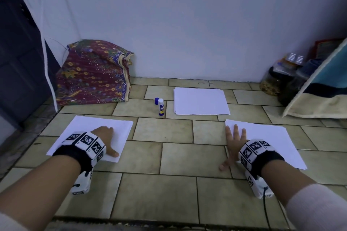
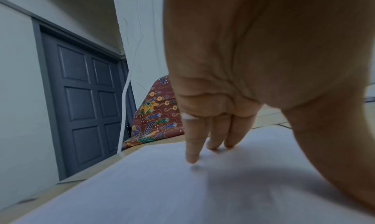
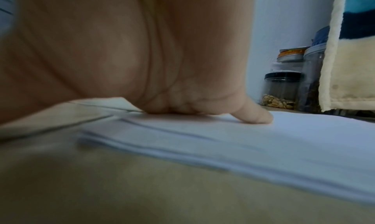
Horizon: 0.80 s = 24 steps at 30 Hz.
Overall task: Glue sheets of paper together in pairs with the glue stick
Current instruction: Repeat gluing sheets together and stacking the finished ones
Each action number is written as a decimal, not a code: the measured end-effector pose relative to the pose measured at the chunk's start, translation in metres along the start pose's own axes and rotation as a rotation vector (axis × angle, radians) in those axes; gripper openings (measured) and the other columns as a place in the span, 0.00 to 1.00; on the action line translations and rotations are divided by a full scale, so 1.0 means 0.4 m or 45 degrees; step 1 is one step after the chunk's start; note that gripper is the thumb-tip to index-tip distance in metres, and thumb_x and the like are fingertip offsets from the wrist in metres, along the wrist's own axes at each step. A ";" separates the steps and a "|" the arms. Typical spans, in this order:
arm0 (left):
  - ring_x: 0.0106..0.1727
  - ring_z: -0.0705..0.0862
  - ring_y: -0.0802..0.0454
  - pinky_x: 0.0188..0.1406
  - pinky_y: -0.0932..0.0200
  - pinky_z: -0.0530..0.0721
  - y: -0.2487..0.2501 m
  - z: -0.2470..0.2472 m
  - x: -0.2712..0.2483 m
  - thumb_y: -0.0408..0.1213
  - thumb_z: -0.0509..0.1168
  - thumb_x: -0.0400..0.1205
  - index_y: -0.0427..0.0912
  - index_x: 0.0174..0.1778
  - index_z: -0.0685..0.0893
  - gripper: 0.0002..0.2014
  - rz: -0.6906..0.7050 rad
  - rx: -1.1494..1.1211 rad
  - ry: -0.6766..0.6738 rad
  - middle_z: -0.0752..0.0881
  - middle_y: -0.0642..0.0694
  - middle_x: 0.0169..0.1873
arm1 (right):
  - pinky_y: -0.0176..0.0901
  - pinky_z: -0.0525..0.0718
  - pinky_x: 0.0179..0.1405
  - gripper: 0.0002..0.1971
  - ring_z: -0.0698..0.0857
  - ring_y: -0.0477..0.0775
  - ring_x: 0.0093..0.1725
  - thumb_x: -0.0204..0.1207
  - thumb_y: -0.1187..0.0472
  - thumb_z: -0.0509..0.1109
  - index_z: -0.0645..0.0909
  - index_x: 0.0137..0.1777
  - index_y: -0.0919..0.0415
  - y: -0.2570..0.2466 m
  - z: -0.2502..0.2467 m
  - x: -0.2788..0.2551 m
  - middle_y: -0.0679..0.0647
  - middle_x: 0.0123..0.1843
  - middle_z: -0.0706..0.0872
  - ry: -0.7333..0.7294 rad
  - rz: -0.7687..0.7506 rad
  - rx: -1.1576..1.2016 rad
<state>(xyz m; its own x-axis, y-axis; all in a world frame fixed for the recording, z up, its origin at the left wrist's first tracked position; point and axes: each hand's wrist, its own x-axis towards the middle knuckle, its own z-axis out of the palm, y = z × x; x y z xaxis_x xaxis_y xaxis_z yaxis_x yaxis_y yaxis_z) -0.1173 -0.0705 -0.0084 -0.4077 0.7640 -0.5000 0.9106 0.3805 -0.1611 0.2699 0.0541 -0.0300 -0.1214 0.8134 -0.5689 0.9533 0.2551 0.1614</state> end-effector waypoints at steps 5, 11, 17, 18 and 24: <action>0.73 0.72 0.48 0.68 0.59 0.71 -0.007 -0.005 -0.010 0.62 0.64 0.78 0.37 0.80 0.57 0.44 0.022 -0.015 0.057 0.70 0.43 0.74 | 0.69 0.48 0.78 0.76 0.30 0.74 0.79 0.53 0.30 0.79 0.21 0.79 0.60 0.003 0.004 -0.006 0.62 0.82 0.25 0.016 -0.014 0.017; 0.79 0.66 0.46 0.73 0.58 0.69 -0.009 -0.006 -0.015 0.55 0.56 0.86 0.37 0.84 0.49 0.38 0.006 -0.028 0.028 0.60 0.40 0.81 | 0.69 0.48 0.78 0.76 0.29 0.73 0.79 0.53 0.31 0.78 0.21 0.79 0.60 0.001 -0.001 -0.010 0.61 0.81 0.25 0.006 -0.014 0.016; 0.80 0.64 0.46 0.72 0.59 0.66 -0.016 -0.005 -0.025 0.49 0.54 0.88 0.35 0.84 0.47 0.34 -0.024 -0.259 0.038 0.60 0.40 0.82 | 0.70 0.47 0.78 0.77 0.29 0.73 0.79 0.52 0.30 0.78 0.20 0.78 0.59 0.003 0.003 -0.005 0.62 0.81 0.24 0.006 -0.012 0.015; 0.81 0.63 0.46 0.74 0.59 0.64 -0.021 -0.002 -0.026 0.49 0.53 0.88 0.35 0.84 0.45 0.35 -0.027 -0.291 0.038 0.56 0.40 0.83 | 0.70 0.47 0.78 0.77 0.29 0.73 0.79 0.52 0.30 0.78 0.20 0.78 0.59 0.003 0.004 -0.005 0.62 0.81 0.25 0.007 -0.012 0.015; 0.84 0.53 0.43 0.79 0.57 0.60 -0.029 0.024 -0.025 0.46 0.49 0.90 0.34 0.83 0.40 0.33 0.017 -0.309 0.024 0.41 0.39 0.84 | 0.71 0.48 0.77 0.77 0.29 0.73 0.79 0.51 0.29 0.78 0.20 0.78 0.59 0.004 0.002 -0.002 0.61 0.81 0.24 -0.001 -0.015 0.018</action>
<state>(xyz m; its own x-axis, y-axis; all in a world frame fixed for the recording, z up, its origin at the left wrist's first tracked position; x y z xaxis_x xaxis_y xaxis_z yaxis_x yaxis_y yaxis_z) -0.1230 -0.0877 -0.0096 -0.3991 0.7787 -0.4841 0.8740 0.4827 0.0558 0.2720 0.0533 -0.0297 -0.1325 0.8097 -0.5717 0.9556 0.2575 0.1433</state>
